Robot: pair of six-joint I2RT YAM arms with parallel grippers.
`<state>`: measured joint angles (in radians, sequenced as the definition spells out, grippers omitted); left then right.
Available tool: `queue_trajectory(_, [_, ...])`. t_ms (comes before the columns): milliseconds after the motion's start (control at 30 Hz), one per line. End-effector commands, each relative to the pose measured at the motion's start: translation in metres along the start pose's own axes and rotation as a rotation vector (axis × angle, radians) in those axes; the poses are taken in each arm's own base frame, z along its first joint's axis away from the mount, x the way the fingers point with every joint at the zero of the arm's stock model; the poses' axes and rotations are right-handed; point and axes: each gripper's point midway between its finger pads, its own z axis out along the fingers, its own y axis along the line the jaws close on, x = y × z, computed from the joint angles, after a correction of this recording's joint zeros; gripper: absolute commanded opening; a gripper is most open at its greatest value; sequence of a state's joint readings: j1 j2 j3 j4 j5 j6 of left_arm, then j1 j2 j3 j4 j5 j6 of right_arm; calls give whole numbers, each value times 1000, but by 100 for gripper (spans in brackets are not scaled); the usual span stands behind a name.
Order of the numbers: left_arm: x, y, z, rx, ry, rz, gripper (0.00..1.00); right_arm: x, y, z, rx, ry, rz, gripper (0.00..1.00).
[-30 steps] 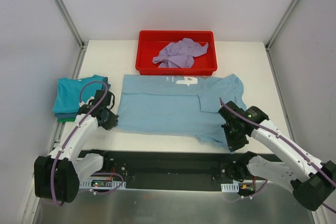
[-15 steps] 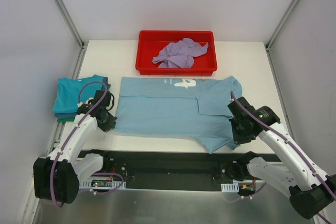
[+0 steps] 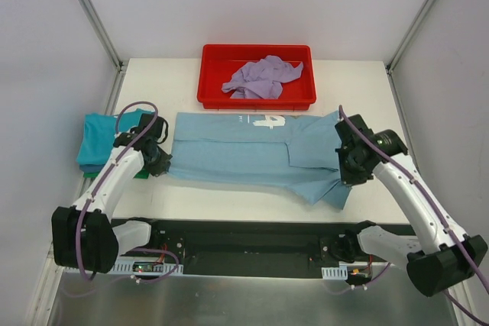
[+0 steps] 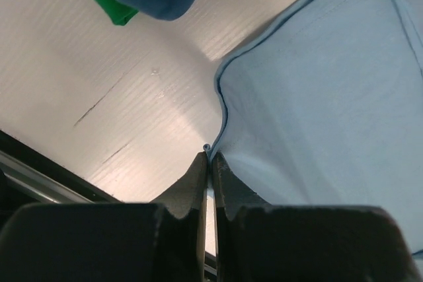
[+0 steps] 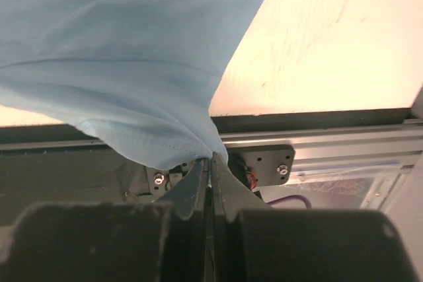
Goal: Fold and stack the t-shirts
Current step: Grap the side of the flattened tshirt closest away from the robot with both arms, then fold the other side of the tshirt into a rectangle
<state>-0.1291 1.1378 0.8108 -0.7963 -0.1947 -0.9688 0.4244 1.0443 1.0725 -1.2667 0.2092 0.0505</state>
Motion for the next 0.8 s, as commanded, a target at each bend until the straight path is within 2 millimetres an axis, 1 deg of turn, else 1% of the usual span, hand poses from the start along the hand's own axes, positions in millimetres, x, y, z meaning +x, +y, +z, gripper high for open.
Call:
queue_trajectory(0, [-17, -18, -7, 14, -15, 20, 0, -36, -23, -6, 94, -38, -41, 1])
queue_trajectory(67, [-20, -21, -5, 5, -20, 19, 0, -53, -28, -7, 121, -50, -45, 1])
queue_trajectory(100, [-22, -22, -5, 0, -22, 20, 0, -62, -29, -11, 132, -64, -38, 1])
queue_trajectory(267, [-29, -31, -2, -11, -28, 26, 0, -101, -13, -1, 56, -131, -40, 1])
queue_trajectory(367, [-36, -39, -1, -12, -32, 39, 0, -116, -17, 3, 90, -120, -76, 1])
queue_trajectory(433, [-39, -43, 0, -19, -37, 31, 0, -123, -27, 7, 142, -102, -93, 1])
queue_trajectory(567, [-51, -58, 3, -17, -50, 39, 0, -135, -35, 17, 191, -73, -120, 1])
queue_trajectory(600, [-52, -61, 5, -22, -44, 51, 0, -138, -34, 21, 195, -69, -132, 1])
queue_trajectory(633, [-53, -63, 8, -28, -39, 59, 0, -147, -33, 24, 196, -89, -138, 1])
queue_trajectory(767, [-57, -75, 18, -47, -19, 67, 0, -168, -15, 40, 110, -98, -220, 1])
